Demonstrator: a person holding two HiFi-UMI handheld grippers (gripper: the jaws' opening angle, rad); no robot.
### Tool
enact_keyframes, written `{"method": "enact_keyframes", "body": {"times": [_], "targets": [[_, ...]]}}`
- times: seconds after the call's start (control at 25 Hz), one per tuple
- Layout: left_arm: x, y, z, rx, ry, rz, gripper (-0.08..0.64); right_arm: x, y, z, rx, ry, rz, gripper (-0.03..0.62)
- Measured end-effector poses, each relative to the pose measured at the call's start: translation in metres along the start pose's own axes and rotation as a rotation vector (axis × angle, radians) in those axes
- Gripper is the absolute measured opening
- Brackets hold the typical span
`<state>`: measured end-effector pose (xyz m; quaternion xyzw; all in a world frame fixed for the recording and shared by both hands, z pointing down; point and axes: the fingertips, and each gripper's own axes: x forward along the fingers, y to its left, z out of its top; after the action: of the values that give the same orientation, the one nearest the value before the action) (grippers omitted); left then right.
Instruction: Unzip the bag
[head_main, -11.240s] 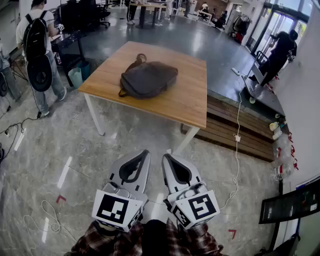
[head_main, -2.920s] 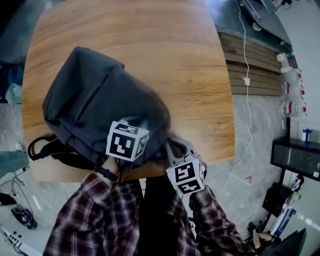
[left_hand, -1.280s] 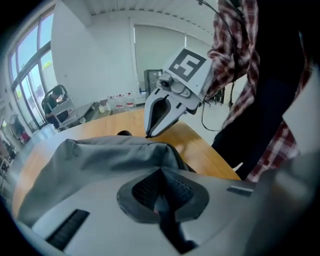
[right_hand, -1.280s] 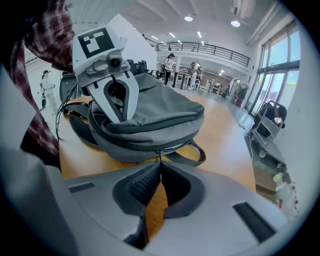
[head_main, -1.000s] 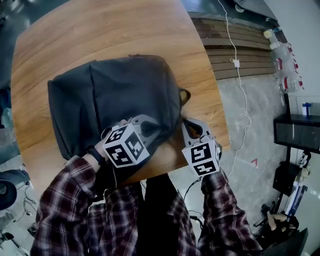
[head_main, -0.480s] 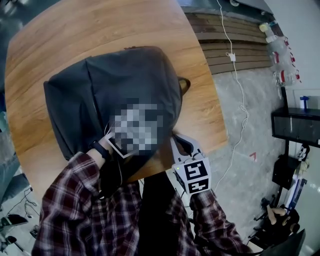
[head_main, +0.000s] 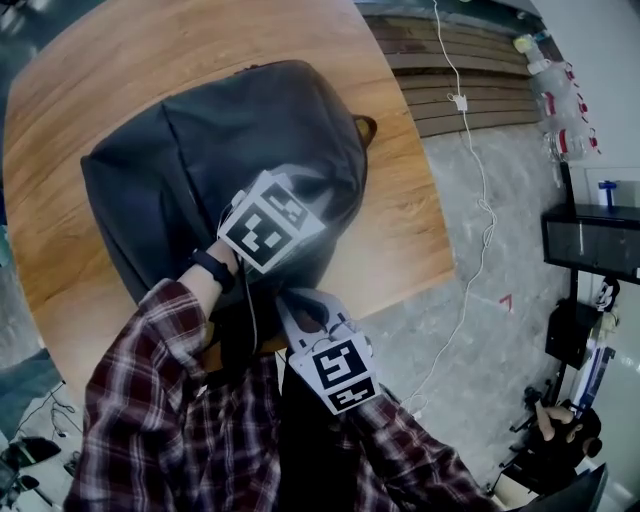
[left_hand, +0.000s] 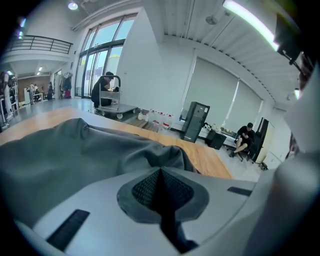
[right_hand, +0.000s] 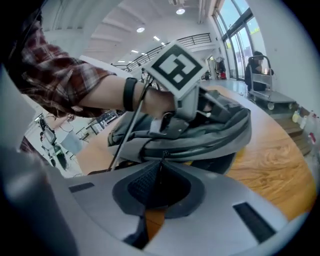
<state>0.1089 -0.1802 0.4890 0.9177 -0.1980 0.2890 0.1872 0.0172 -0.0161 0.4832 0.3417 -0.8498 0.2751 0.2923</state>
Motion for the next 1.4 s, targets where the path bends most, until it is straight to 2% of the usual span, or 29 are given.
{"method": "enact_keyframes", "body": {"times": [0.24,0.32,0.4,0.56,0.72,0.84,0.96,1.04,1.16,1.24,1.4], "targets": [[0.002,0.005,0.003,-0.01,-0.02,0.008,0.009,0.02,0.029,-0.005,-0.049,0.022,0.078,0.018],[0.0,0.008,0.007,-0.026,-0.062,0.01,0.009,0.022,0.025,-0.006,-0.039,0.014,0.081,0.018],[-0.012,0.014,0.013,-0.076,-0.138,0.025,0.009,0.02,0.019,-0.006,-0.026,0.003,0.079,0.018],[-0.066,0.017,0.019,-0.133,-0.27,0.109,0.009,-0.001,0.01,-0.004,-0.016,-0.023,0.084,0.019],[-0.136,0.007,0.013,-0.196,-0.37,0.225,0.009,-0.027,-0.005,0.014,-0.032,-0.054,0.052,0.019],[-0.184,-0.007,0.011,-0.239,-0.445,0.33,0.009,-0.042,-0.012,0.048,-0.067,-0.112,0.044,0.018],[-0.23,-0.023,0.011,-0.287,-0.493,0.422,0.009,-0.057,-0.005,0.097,-0.129,-0.208,0.047,0.018],[-0.263,-0.031,0.013,-0.308,-0.529,0.497,0.009,-0.068,0.008,0.138,-0.195,-0.297,0.059,0.018],[-0.32,-0.041,0.026,-0.337,-0.633,0.606,0.009,-0.086,0.039,0.196,-0.288,-0.415,0.098,0.018],[-0.353,-0.048,0.037,-0.325,-0.694,0.666,0.009,-0.098,0.061,0.225,-0.334,-0.472,0.125,0.018],[-0.386,-0.051,0.054,-0.266,-0.746,0.746,0.009,-0.106,0.093,0.261,-0.384,-0.546,0.186,0.012]]}}
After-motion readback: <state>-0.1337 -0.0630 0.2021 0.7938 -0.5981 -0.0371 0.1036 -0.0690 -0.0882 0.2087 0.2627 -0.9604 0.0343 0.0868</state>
